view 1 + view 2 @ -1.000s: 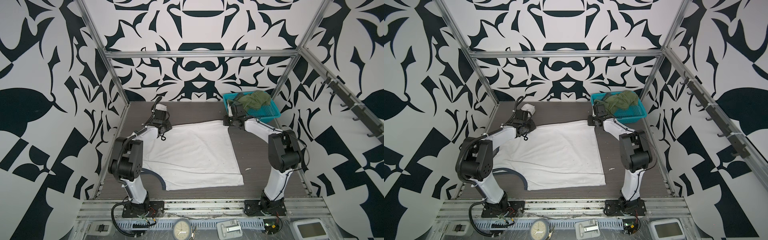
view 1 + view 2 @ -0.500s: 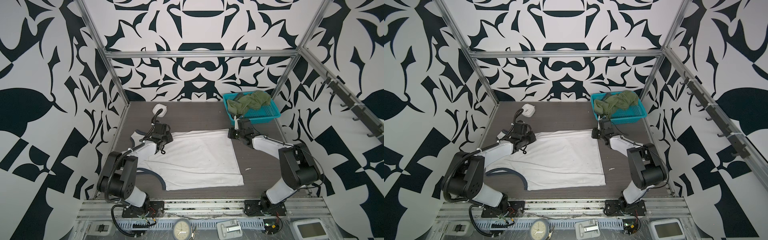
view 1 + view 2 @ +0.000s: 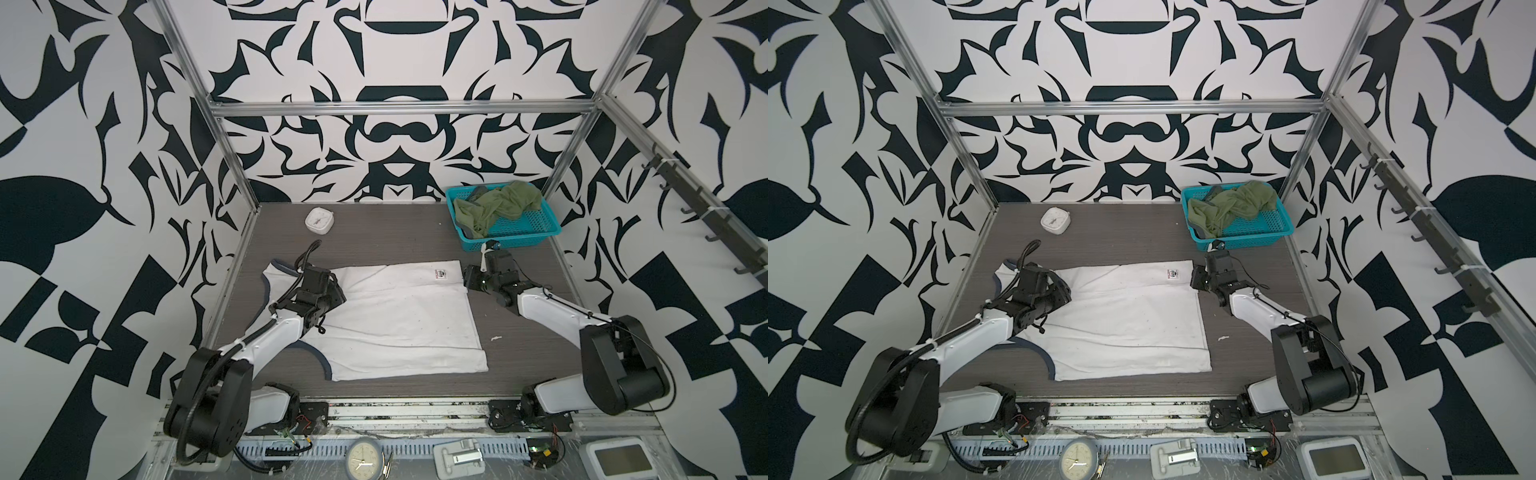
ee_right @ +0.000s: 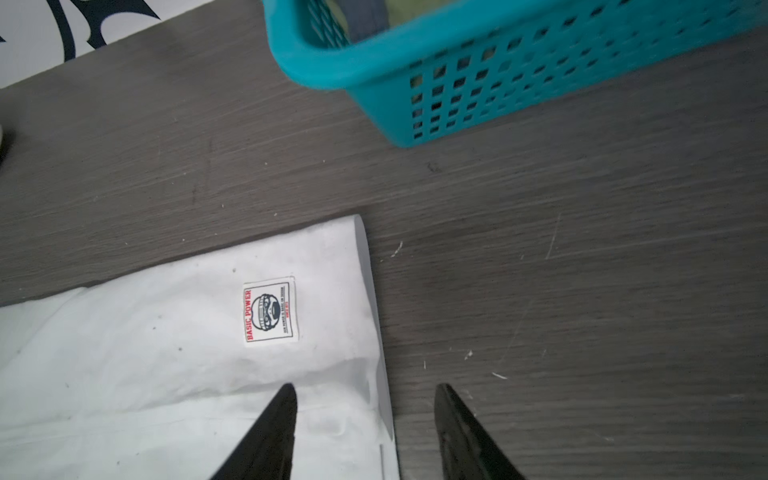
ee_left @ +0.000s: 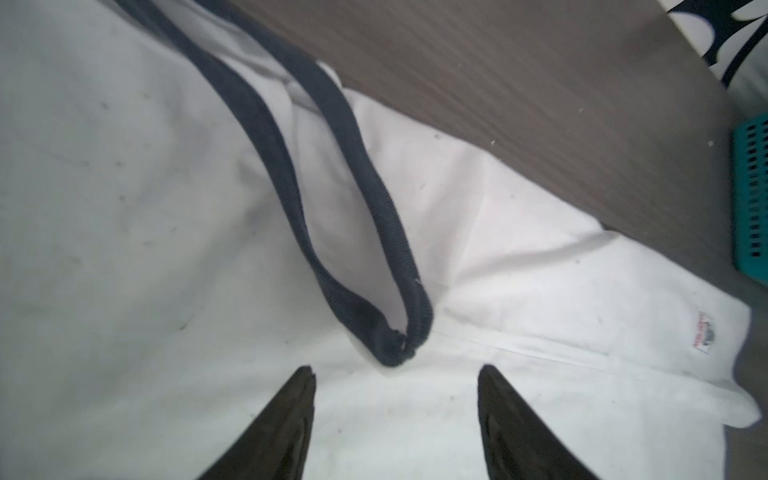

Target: Fold and stack the tank tops

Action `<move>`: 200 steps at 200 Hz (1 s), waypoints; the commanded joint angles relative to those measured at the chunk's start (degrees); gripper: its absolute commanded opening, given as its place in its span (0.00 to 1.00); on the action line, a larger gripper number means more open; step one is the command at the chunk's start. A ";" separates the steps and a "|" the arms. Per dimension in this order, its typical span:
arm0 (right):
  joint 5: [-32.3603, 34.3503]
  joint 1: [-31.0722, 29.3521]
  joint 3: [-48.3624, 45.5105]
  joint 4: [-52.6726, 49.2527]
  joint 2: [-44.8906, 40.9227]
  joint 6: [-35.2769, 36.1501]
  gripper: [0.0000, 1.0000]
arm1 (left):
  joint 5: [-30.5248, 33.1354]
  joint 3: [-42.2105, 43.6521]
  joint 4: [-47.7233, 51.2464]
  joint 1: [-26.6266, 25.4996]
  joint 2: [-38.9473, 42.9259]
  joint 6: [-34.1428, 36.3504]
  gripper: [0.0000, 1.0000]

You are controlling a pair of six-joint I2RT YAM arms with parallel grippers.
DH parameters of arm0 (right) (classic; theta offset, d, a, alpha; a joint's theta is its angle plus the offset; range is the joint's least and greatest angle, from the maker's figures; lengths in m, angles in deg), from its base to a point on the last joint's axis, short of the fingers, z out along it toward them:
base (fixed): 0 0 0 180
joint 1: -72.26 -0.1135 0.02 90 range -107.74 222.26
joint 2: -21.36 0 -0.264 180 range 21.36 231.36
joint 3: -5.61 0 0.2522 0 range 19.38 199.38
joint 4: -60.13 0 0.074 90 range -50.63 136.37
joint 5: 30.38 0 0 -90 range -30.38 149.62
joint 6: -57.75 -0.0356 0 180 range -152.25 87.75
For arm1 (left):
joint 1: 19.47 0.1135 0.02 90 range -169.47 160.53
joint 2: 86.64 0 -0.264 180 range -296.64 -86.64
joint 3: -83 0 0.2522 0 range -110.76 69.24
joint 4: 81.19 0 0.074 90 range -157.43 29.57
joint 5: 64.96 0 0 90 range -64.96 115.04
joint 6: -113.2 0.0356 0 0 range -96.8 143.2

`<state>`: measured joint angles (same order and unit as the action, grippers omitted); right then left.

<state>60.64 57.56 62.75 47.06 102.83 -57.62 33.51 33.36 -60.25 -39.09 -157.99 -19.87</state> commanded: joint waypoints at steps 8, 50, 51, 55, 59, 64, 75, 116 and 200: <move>-2.68 -1.25 9.31 -6.79 3.47 -0.63 0.47 | 0.91 -10.39 9.60 0.03 -7.08 0.54 0.64; -0.84 -1.86 18.93 -19.02 12.68 -3.76 0.49 | 3.42 -20.15 20.60 0.08 -19.23 -1.29 0.60; -0.84 -1.80 19.07 -19.35 12.80 -3.79 0.49 | 3.37 -20.17 20.64 0.09 -19.38 -1.30 0.60; -0.95 -1.70 19.69 -20.46 13.42 -3.65 0.50 | 3.18 -20.50 21.30 0.09 -19.92 -1.44 0.60; -1.26 -1.53 20.28 -21.52 14.00 -3.60 0.50 | 2.79 -20.82 21.92 0.10 -20.49 -1.57 0.60; -1.74 -1.23 21.00 -22.91 14.87 -3.48 0.50 | 2.08 -21.16 22.36 0.07 -21.09 -1.58 0.60; -2.96 -0.62 21.64 -24.50 16.14 -3.53 0.51 | 0.97 -21.18 22.53 0.06 -22.07 -1.40 0.58; -7.95 2.17 20.50 -23.63 19.25 -3.56 0.49 | -0.28 -21.27 21.67 0.09 -24.70 -0.35 0.47; -9.97 2.48 20.08 -23.33 20.11 -2.44 0.42 | 7.06 -24.85 25.06 -1.37 -24.37 1.76 0.49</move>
<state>51.65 60.19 82.33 24.31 123.68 -60.72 37.53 10.26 -38.46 -39.83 -181.97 -18.87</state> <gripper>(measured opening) 0.429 0.496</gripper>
